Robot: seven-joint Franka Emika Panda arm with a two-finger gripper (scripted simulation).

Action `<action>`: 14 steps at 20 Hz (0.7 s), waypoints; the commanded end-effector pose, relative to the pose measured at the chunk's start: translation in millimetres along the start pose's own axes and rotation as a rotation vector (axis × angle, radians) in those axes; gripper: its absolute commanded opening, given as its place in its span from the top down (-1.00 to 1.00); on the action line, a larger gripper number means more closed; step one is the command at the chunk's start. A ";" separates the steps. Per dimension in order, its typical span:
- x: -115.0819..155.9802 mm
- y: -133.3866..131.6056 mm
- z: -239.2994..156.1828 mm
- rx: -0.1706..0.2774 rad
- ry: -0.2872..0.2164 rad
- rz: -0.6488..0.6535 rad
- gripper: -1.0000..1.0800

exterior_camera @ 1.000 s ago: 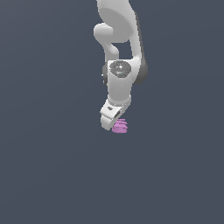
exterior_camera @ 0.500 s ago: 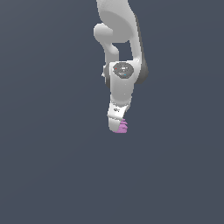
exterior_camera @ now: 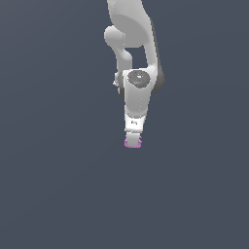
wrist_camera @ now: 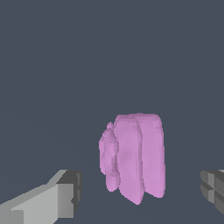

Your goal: Pick up the object and move it to a goal position.

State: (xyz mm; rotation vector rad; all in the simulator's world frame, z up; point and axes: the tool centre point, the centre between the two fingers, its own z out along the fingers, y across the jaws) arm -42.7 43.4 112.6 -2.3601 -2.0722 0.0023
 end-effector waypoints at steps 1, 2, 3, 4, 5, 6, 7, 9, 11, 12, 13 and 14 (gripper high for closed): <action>0.9 -0.8 0.8 -0.001 0.000 -0.028 -0.92; 1.1 -1.0 1.0 -0.001 0.000 -0.035 -0.92; 1.3 -1.2 1.2 -0.001 0.000 -0.040 -0.92; 1.4 -1.3 1.3 -0.002 0.000 -0.044 -0.92; 1.5 -1.4 1.4 -0.002 0.000 -0.047 -0.92; 1.5 -1.4 1.4 -0.002 0.001 -0.047 -0.92; 1.4 -1.3 1.3 -0.001 0.000 -0.043 -0.92; 1.3 -1.4 2.8 -0.001 0.000 -0.043 -0.92; 1.4 -1.5 7.3 -0.001 0.001 -0.043 -0.92; 1.2 -1.6 10.6 -0.001 0.001 -0.043 -0.92; 1.5 -1.8 14.7 -0.001 0.001 -0.044 -0.92; 1.6 -2.0 19.4 -0.001 0.001 -0.045 -0.92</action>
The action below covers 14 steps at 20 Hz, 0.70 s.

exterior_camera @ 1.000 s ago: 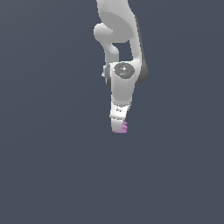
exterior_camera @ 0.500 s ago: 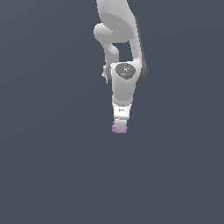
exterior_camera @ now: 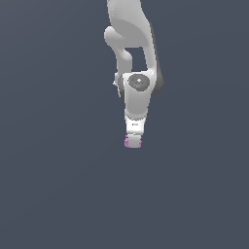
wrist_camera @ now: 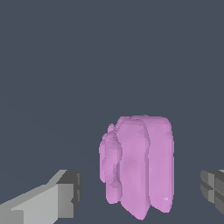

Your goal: Pick up the object and move it to a goal position.

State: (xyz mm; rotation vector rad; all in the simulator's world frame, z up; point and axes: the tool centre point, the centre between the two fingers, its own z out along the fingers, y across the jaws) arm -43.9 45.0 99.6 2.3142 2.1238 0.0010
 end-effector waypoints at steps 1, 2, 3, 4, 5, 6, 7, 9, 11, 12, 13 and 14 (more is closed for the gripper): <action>0.2 -0.9 11.8 0.001 0.000 -0.002 -0.92; 0.3 -1.1 17.6 0.001 0.000 -0.002 -0.92; 0.0 -1.2 22.7 0.001 0.000 -0.002 -0.92; 0.3 -1.3 27.1 0.001 0.000 -0.003 -0.92; 0.1 -1.2 30.7 0.001 0.000 -0.003 -0.92; -0.1 -1.0 33.6 0.001 0.000 -0.003 -0.92; 0.2 -0.9 35.8 0.001 0.000 -0.004 -0.92; 0.1 -0.5 38.2 0.001 0.000 -0.004 -0.92; 0.1 -0.5 38.5 0.001 0.000 -0.004 1.00; 0.1 -0.5 38.5 0.001 0.000 -0.004 1.00; 0.1 -0.5 38.5 0.001 0.000 -0.004 1.00; 0.1 -0.5 38.5 0.001 0.000 -0.004 1.00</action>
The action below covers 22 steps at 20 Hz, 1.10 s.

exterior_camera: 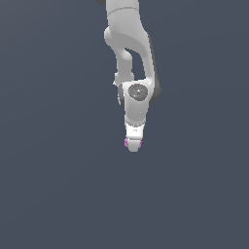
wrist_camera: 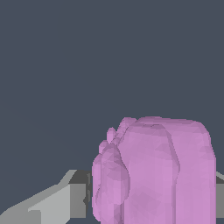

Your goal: Pick up the object and move it to a goal position.

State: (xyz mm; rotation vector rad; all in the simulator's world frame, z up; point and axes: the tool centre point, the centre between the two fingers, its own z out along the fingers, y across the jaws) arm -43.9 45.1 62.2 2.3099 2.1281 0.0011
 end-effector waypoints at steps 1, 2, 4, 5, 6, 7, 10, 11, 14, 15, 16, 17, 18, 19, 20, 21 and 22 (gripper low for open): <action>0.0 -0.4 1.1 0.001 0.000 0.000 1.00; 0.0 -0.4 1.1 0.001 0.000 0.000 1.00; 0.0 -0.4 1.1 0.001 0.000 0.000 1.00; 0.0 -0.4 1.1 0.001 0.000 0.000 1.00; 0.0 -0.4 1.1 0.001 0.000 0.000 1.00; 0.0 0.1 0.0 -0.001 0.000 0.000 1.00; 1.0 1.7 -1.7 -0.001 0.000 0.000 1.00; 1.8 2.9 -2.9 -0.001 0.000 0.000 1.00; 5.7 8.6 -8.9 0.000 0.000 0.000 1.00; 7.4 11.2 -11.6 0.000 0.000 0.000 1.00; 9.4 14.1 -14.6 0.000 0.000 0.000 1.00; 11.4 17.3 -17.8 0.000 0.001 0.000 1.00; 13.7 20.7 -21.4 0.000 0.001 0.000 1.00; 16.2 24.4 -25.3 0.000 0.001 0.000 1.00; 18.8 28.4 -29.3 0.000 0.001 0.000 1.00; 21.6 32.6 -33.7 0.000 0.001 0.000 1.00; 24.5 37.1 -38.3 0.000 0.001 0.000 1.00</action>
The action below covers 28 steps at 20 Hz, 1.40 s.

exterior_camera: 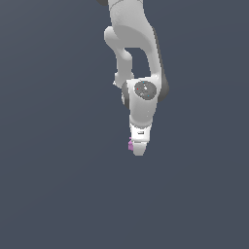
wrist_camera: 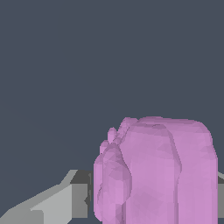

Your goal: Pick up the object and move it to a goal position.

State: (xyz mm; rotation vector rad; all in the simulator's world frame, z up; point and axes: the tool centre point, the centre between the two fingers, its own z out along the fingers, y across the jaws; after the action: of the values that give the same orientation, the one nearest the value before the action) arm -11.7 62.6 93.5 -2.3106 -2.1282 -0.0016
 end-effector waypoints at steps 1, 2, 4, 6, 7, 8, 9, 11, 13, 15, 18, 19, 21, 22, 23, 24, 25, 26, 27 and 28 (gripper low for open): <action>7.4 11.1 -11.6 0.000 0.001 0.000 1.00; 10.5 15.9 -16.5 0.000 0.001 0.000 1.00; 17.1 26.2 -26.8 0.000 0.001 0.000 1.00; 23.8 36.7 -37.3 0.000 0.001 0.000 1.00; 27.0 41.8 -42.3 0.000 0.001 0.000 1.00; 29.9 46.9 -46.8 0.000 0.001 0.000 1.00; 32.9 51.8 -51.5 0.000 0.001 0.000 1.00; 38.6 61.1 -60.3 0.000 0.001 0.000 1.00; 43.4 69.2 -67.7 0.001 0.000 0.000 1.00; 47.5 76.1 -74.0 0.001 0.000 0.000 1.00; 52.3 84.4 -81.3 0.001 0.000 0.000 1.00; 53.6 86.7 -83.3 0.001 0.000 0.000 1.00; 55.9 90.6 -86.6 0.001 -0.001 0.000 1.00; 56.8 92.2 -88.0 0.001 -0.001 0.000 1.00; 57.5 93.6 -89.1 0.001 -0.001 0.000 1.00; 58.2 94.8 -90.1 0.001 -0.001 0.000 1.00; 58.7 95.8 -90.9 0.001 -0.001 0.000 1.00; 59.1 96.6 -91.5 0.001 -0.001 0.000 1.00; 59.6 97.1 -91.9 0.001 -0.001 0.000 1.00; 59.7 97.5 -92.1 0.001 -0.001 0.000 1.00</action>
State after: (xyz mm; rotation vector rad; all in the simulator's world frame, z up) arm 89.1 113.6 184.9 -2.3108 -2.1281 -0.0002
